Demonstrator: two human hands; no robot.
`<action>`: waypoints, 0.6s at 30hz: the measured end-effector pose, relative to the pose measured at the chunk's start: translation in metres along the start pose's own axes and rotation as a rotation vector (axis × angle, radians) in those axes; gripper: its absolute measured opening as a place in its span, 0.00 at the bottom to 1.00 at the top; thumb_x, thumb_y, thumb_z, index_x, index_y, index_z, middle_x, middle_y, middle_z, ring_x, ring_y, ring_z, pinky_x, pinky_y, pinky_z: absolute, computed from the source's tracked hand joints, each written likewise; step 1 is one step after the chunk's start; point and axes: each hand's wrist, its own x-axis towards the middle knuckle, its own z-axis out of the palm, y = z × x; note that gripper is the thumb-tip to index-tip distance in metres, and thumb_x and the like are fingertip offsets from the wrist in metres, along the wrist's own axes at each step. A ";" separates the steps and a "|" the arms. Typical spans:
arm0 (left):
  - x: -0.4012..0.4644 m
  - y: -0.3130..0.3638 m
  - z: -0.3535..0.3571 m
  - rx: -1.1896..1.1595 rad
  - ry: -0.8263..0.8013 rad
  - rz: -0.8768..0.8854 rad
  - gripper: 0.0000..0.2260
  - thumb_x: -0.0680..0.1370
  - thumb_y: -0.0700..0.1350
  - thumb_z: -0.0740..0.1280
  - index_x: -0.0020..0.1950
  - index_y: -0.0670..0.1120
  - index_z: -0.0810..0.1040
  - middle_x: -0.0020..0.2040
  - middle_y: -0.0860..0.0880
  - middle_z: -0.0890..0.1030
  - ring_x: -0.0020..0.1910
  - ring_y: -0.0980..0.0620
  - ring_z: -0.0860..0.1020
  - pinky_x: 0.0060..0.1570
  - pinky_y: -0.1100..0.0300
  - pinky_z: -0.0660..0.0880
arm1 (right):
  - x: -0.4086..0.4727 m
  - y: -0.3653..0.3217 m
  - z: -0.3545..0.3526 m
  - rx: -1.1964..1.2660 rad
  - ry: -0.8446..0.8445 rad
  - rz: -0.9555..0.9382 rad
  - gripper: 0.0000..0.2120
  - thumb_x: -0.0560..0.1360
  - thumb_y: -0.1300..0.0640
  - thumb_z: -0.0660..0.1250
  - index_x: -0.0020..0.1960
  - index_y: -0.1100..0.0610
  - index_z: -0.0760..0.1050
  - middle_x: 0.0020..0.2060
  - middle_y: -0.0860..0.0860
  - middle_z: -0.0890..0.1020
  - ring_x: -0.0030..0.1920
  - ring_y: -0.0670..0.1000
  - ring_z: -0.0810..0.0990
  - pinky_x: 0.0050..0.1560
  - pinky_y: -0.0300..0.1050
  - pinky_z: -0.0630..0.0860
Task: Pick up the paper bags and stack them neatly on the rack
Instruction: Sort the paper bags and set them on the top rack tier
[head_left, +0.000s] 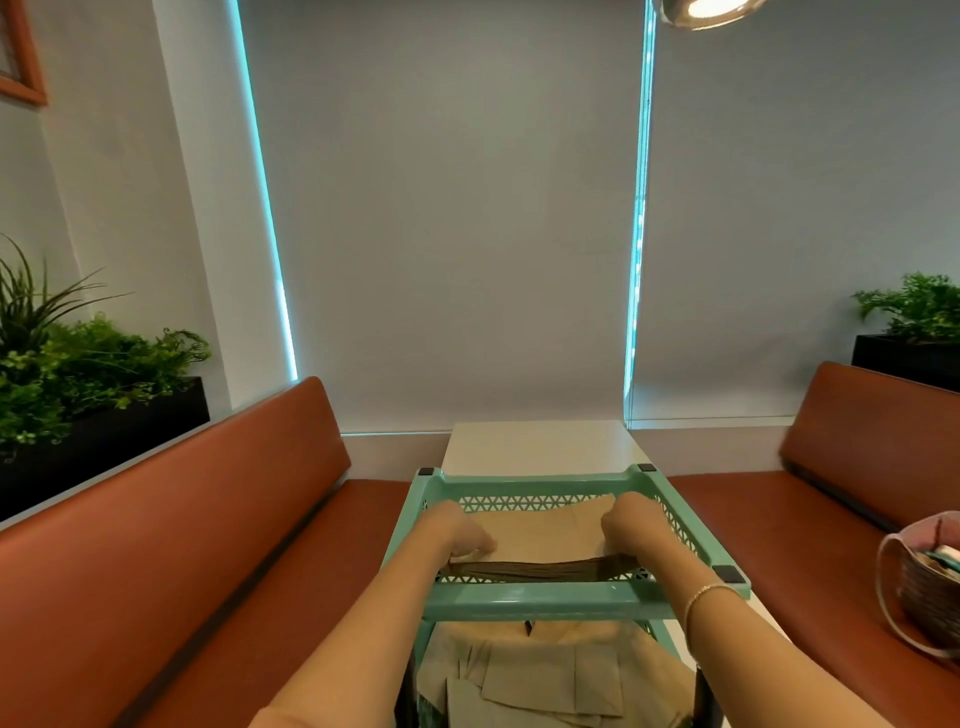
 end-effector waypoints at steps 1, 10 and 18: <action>-0.002 0.001 -0.001 0.010 -0.053 0.011 0.31 0.73 0.51 0.72 0.70 0.39 0.67 0.68 0.42 0.72 0.66 0.43 0.71 0.64 0.52 0.71 | 0.003 0.001 0.004 -0.035 -0.012 -0.008 0.14 0.77 0.64 0.57 0.60 0.66 0.74 0.42 0.55 0.71 0.45 0.52 0.67 0.56 0.44 0.72; 0.002 0.005 0.003 0.128 -0.183 0.041 0.38 0.68 0.50 0.76 0.72 0.41 0.63 0.69 0.42 0.70 0.67 0.42 0.69 0.64 0.50 0.69 | 0.009 -0.001 0.009 -0.171 -0.033 -0.012 0.10 0.78 0.60 0.59 0.38 0.59 0.69 0.43 0.53 0.74 0.43 0.50 0.73 0.49 0.39 0.73; 0.003 0.004 0.009 0.318 -0.139 0.057 0.26 0.72 0.47 0.73 0.65 0.40 0.72 0.64 0.42 0.75 0.61 0.43 0.75 0.58 0.54 0.73 | 0.016 0.002 0.018 -0.191 -0.039 0.036 0.07 0.75 0.58 0.63 0.51 0.60 0.75 0.44 0.54 0.76 0.45 0.53 0.76 0.47 0.42 0.74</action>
